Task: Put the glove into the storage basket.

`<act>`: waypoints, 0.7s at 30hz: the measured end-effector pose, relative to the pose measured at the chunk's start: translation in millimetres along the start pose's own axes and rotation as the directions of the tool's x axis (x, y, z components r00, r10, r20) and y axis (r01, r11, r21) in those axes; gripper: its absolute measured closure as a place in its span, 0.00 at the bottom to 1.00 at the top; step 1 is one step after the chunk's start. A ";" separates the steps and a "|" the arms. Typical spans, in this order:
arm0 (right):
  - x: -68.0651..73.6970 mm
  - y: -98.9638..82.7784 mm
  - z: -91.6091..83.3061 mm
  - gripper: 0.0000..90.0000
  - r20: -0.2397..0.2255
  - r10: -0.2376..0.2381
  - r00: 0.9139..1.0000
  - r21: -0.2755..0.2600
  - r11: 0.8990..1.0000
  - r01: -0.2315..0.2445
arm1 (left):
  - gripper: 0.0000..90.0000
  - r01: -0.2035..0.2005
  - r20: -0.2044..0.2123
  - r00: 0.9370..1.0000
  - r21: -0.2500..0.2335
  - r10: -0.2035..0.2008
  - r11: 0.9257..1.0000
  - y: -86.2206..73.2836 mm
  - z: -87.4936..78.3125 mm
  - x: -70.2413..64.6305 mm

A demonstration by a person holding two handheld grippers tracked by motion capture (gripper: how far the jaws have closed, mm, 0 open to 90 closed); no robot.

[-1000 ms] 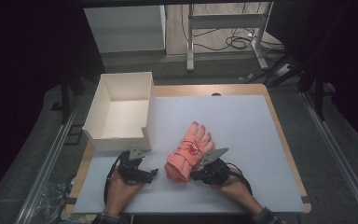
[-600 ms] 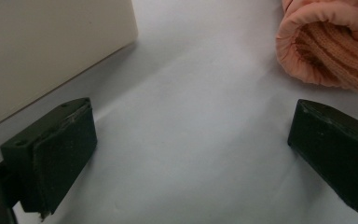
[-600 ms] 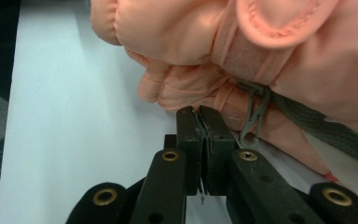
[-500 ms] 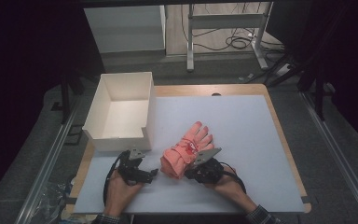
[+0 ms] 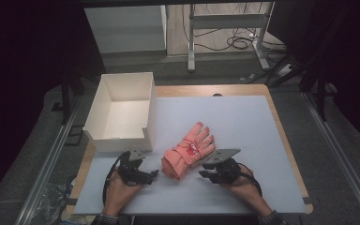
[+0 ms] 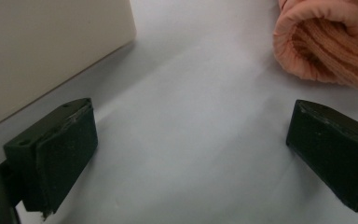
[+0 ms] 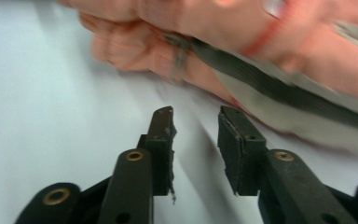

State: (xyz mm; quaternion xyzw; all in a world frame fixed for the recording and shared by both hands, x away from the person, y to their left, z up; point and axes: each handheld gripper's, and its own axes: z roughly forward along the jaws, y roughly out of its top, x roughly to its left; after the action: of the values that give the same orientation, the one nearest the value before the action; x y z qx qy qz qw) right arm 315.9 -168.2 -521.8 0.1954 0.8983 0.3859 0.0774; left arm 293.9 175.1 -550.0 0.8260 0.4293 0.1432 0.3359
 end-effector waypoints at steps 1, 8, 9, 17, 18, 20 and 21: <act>-2.2 -2.5 -2.5 0.69 0.010 0.004 1.000 -0.001 1.000 -0.004 | 0.02 -0.002 -0.003 1.000 0.009 0.002 1.000 0.1 -1.1 -0.1; -18.6 -21.4 -20.9 0.57 0.100 0.058 0.993 -0.007 0.998 -0.058 | 0.00 -0.028 0.041 0.999 0.018 0.027 0.999 3.5 -9.7 -8.5; -21.1 -24.2 -23.9 0.55 0.114 0.065 0.991 -0.007 0.998 -0.065 | 0.00 -0.030 0.046 0.999 0.012 0.029 0.999 4.0 -10.9 -10.6; -44.4 -43.7 -48.5 0.34 0.211 0.137 0.968 -0.033 0.991 -0.133 | 0.00 -0.056 0.105 0.993 -0.006 0.056 0.998 7.1 -26.0 -22.3; -47.0 -45.3 -50.2 0.33 0.217 0.141 0.966 -0.035 0.990 -0.136 | 0.00 -0.059 0.111 0.992 -0.010 0.060 0.998 7.8 -27.8 -23.4; -53.0 -49.5 -54.1 0.30 0.232 0.156 0.960 -0.039 0.988 -0.151 | 0.00 -0.067 0.123 0.990 -0.018 0.068 0.998 9.9 -33.0 -24.8; -56.4 -52.0 -55.7 0.28 0.243 0.164 0.956 -0.039 0.986 -0.159 | 0.00 -0.063 0.127 0.990 -0.022 0.066 0.998 10.9 -34.7 -25.2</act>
State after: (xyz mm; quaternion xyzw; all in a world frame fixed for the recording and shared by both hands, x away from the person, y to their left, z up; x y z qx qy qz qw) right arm 336.0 -260.9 -521.7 0.3137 0.8591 0.3724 0.1578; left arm 267.5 165.4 -515.8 0.8439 0.3788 0.1049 0.3651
